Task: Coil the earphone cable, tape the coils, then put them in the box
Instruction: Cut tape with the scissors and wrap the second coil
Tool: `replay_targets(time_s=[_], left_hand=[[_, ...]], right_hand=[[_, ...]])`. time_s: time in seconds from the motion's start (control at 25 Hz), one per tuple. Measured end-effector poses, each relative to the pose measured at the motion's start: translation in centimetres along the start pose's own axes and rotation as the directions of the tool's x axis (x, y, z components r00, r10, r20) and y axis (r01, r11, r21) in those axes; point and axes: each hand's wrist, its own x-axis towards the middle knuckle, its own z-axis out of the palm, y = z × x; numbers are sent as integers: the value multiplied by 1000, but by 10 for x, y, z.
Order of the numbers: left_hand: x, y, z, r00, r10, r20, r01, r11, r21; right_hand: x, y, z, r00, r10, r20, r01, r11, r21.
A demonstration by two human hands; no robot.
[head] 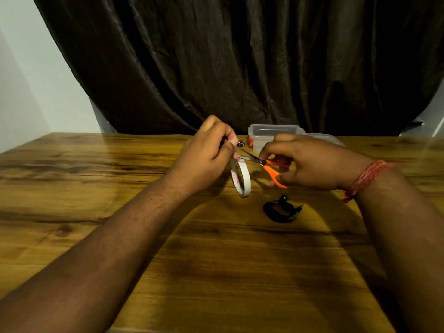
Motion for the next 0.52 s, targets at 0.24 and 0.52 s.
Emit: replay_targets(time_s=[0.24, 0.52], left_hand=[[-1, 1, 0, 1000, -10, 11, 10, 1000, 2], [0, 2, 0, 1000, 0, 23, 1, 1000, -16]], right_hand=[[0, 2, 0, 1000, -5, 2, 5, 999, -38], [-1, -2, -1, 998, -37, -54, 29, 988, -152]])
